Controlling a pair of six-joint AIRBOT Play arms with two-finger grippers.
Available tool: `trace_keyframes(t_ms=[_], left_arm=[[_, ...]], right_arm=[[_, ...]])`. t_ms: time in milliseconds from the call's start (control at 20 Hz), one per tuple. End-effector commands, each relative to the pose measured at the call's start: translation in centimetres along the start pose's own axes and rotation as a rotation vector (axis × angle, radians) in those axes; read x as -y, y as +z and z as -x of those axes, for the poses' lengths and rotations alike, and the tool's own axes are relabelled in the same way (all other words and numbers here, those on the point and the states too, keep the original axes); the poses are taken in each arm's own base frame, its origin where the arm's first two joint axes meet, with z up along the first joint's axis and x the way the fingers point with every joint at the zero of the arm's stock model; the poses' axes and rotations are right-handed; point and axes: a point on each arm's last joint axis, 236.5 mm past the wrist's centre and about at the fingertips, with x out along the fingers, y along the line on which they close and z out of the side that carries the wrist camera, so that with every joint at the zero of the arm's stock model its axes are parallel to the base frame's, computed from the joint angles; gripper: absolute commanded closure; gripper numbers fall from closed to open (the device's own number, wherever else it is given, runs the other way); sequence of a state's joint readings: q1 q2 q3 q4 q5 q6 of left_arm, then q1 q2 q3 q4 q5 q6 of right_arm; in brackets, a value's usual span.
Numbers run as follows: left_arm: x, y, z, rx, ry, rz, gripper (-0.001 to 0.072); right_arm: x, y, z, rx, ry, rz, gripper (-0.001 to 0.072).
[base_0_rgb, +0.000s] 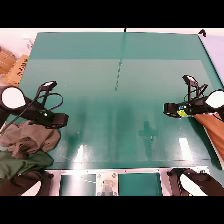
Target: Fold the shirts.
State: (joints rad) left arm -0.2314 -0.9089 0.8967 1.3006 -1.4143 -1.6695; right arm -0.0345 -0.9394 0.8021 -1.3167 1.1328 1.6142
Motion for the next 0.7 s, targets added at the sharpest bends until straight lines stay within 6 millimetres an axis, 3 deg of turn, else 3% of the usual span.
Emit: trace_keyframes(t_ms=[0, 200, 350, 400, 450, 500, 650], left_arm=[[0.0, 0.0, 0.0, 0.001, 0.0, -0.002, 0.0678], [-0.3, 0.0, 0.0, 0.001, 0.014, -0.005, 0.0677], [-3.1, -0.4, 0.2, -0.017, 0.131, -0.012, 0.0675], [-4.6, -0.5, 0.5, -0.019, 0.197, -0.009, 0.0592], [-6.6, -0.4, 1.0, -0.015, 0.284, 0.004, 0.0229], [-8.7, -0.4, 1.7, -0.01, 0.376, 0.03, 0.0039], [-13.7, -0.9, 3.0, -0.018, 0.573, 0.07, 0.0031]], right_arm=[[0.0, 0.0, 0.0, 0.0, 0.001, 0.001, 0.0695], [0.0, 0.0, 0.0, 0.0, 0.001, 0.0, 0.0695], [0.0, 0.0, 0.0, 0.0, 0.001, 0.0, 0.0695], [0.0, 0.0, 0.0, 0.0, 0.001, 0.0, 0.0695], [0.0, 0.0, 0.0, 0.0, 0.001, 0.0, 0.0695], [0.0, 0.0, 0.0, 0.0, 0.001, 0.0, 0.0695], [0.0, 0.0, 0.0, 0.0, 0.001, 0.0, 0.0695]])
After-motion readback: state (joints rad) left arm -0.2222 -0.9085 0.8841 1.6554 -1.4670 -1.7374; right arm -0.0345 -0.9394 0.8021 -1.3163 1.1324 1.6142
